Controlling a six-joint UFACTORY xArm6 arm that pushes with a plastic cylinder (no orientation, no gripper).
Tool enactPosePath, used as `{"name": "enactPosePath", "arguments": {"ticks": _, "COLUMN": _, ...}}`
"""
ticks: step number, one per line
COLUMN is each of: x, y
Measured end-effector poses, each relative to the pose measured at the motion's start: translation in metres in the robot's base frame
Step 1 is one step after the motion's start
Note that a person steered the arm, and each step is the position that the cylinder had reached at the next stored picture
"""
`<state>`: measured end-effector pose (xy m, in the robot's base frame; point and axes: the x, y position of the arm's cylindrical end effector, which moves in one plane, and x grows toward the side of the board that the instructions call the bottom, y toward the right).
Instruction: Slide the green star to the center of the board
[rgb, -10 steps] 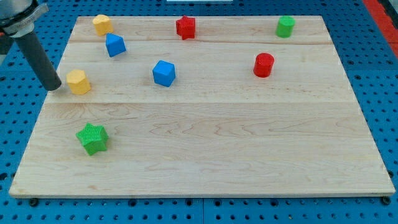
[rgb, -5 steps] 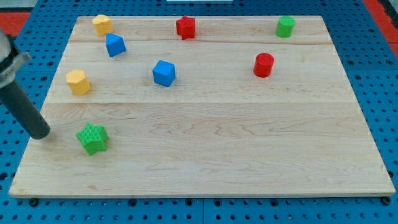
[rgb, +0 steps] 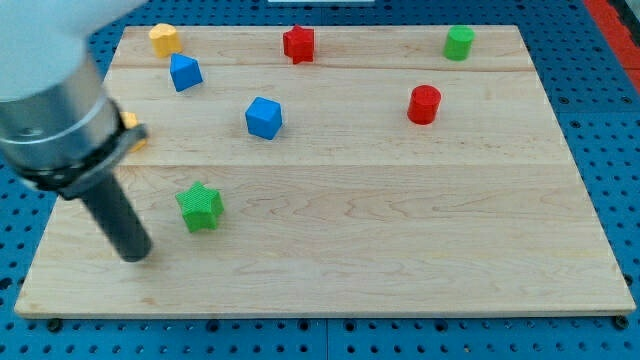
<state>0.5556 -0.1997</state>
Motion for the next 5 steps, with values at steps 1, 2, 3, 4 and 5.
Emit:
{"name": "enactPosePath", "arguments": {"ticks": 1, "x": -0.019, "y": 0.006}}
{"name": "enactPosePath", "arguments": {"ticks": 2, "x": -0.036, "y": 0.060}}
{"name": "enactPosePath", "arguments": {"ticks": 3, "x": -0.057, "y": 0.099}}
{"name": "enactPosePath", "arguments": {"ticks": 4, "x": -0.072, "y": 0.128}}
{"name": "enactPosePath", "arguments": {"ticks": 5, "x": -0.084, "y": 0.159}}
